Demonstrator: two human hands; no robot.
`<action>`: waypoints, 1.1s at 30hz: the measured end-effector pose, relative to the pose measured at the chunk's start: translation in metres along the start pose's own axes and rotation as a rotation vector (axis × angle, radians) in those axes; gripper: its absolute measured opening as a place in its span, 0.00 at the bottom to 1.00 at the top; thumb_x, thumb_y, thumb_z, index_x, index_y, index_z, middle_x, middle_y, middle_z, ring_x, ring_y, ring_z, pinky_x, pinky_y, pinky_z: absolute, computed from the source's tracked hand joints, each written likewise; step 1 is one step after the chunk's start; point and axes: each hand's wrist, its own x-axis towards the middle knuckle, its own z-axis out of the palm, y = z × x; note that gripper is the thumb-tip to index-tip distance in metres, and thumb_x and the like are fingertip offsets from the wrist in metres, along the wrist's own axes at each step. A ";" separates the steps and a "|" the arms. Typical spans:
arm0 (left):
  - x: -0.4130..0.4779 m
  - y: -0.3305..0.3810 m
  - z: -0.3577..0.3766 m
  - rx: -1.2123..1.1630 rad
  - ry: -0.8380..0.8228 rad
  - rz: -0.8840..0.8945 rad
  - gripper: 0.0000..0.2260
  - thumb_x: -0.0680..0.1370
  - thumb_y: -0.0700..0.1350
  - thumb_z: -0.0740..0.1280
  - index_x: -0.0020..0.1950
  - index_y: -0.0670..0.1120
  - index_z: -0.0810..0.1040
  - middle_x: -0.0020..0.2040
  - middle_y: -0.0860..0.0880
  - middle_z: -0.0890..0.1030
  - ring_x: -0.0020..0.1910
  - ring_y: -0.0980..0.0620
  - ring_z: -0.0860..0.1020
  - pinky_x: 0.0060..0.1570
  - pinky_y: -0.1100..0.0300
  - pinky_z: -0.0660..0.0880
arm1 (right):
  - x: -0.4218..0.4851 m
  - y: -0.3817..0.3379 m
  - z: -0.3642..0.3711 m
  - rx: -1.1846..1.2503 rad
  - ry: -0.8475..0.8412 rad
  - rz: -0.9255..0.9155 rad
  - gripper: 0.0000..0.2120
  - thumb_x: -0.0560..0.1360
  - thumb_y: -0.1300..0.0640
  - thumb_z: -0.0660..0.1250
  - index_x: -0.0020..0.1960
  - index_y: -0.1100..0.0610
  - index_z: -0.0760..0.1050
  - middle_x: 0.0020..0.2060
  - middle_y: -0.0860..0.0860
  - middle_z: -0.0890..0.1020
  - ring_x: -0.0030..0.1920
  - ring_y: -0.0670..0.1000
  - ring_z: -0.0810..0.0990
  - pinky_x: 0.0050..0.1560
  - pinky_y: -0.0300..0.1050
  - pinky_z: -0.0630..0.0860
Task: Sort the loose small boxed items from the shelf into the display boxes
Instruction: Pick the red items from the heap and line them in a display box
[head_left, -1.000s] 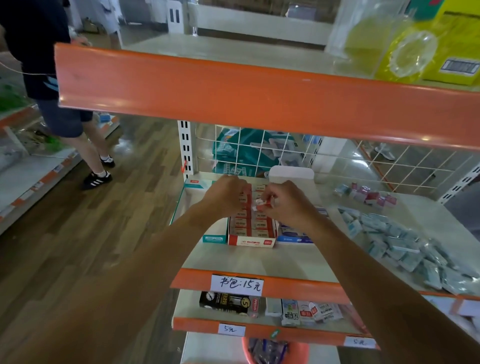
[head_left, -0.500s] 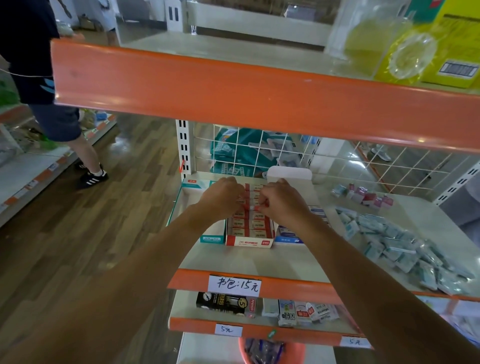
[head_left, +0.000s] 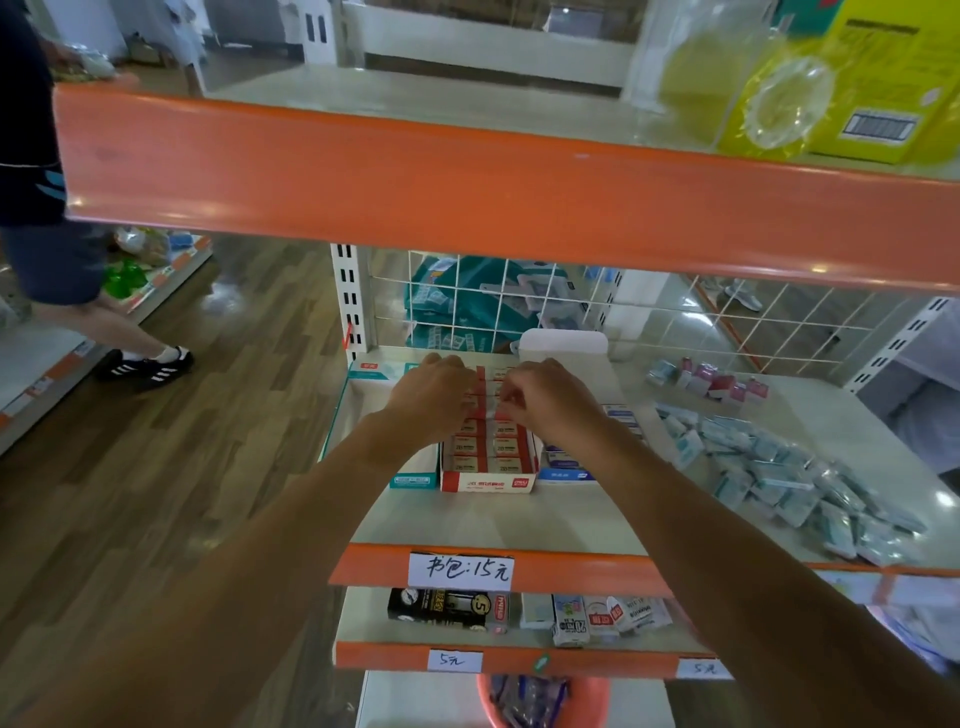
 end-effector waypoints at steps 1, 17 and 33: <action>0.000 0.001 0.000 0.022 -0.003 0.005 0.15 0.79 0.48 0.64 0.65 0.52 0.76 0.60 0.50 0.75 0.58 0.50 0.70 0.51 0.56 0.74 | -0.001 0.000 0.000 0.013 -0.006 -0.001 0.10 0.77 0.51 0.68 0.55 0.54 0.79 0.53 0.51 0.82 0.49 0.52 0.80 0.54 0.48 0.78; 0.037 0.127 0.015 0.096 0.111 0.160 0.15 0.79 0.50 0.63 0.65 0.49 0.74 0.63 0.46 0.72 0.63 0.45 0.69 0.59 0.49 0.71 | -0.056 0.126 -0.038 -0.172 0.171 0.233 0.17 0.79 0.46 0.61 0.65 0.50 0.73 0.61 0.53 0.78 0.61 0.57 0.74 0.60 0.55 0.73; 0.075 0.263 0.054 0.135 0.030 0.204 0.16 0.80 0.47 0.60 0.67 0.45 0.70 0.62 0.42 0.71 0.62 0.42 0.69 0.57 0.48 0.71 | -0.090 0.276 -0.062 0.024 0.022 0.452 0.22 0.77 0.63 0.57 0.69 0.48 0.71 0.67 0.53 0.72 0.65 0.58 0.70 0.65 0.53 0.70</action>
